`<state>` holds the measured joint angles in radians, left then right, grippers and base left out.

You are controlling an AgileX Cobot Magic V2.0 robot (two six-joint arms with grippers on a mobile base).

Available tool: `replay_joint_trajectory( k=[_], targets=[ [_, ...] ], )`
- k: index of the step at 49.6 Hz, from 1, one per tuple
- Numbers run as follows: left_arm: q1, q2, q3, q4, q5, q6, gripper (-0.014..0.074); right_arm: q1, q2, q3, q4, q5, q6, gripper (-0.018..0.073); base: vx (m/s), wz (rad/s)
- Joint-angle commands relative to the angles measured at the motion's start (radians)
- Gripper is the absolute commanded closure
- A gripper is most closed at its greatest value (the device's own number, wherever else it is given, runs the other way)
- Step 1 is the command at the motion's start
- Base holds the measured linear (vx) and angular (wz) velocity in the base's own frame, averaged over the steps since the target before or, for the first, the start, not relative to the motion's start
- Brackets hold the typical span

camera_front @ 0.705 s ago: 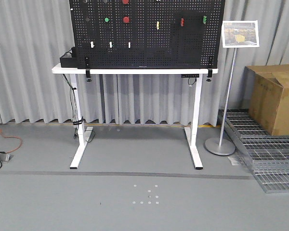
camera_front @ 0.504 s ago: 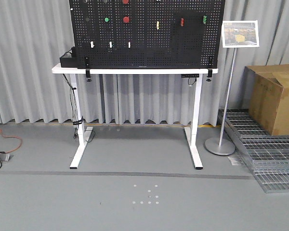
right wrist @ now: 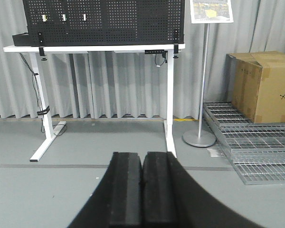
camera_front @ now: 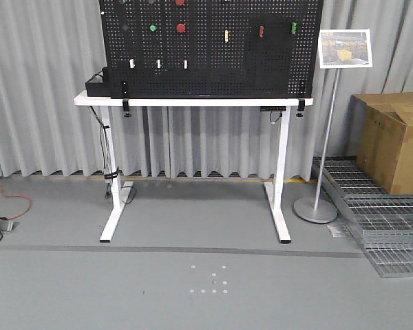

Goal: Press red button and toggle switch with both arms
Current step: 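Drive the base forward up to the black pegboard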

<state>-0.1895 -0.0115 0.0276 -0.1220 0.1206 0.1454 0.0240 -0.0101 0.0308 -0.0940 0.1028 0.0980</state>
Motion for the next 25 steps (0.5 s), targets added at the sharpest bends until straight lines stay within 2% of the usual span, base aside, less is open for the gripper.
replay_joint_trajectory(
  k=[1, 25],
  targets=[
    [-0.001, -0.017, 0.035, -0.003, -0.080, -0.008, 0.0594, -0.007, -0.016, 0.011, -0.003, -0.084, -0.009, 0.0562, 0.10, -0.01],
    [-0.001, -0.017, 0.035, -0.003, -0.080, -0.008, 0.0594, -0.007, -0.016, 0.011, -0.003, -0.084, -0.009, 0.0562, 0.24, -0.03]
  ],
)
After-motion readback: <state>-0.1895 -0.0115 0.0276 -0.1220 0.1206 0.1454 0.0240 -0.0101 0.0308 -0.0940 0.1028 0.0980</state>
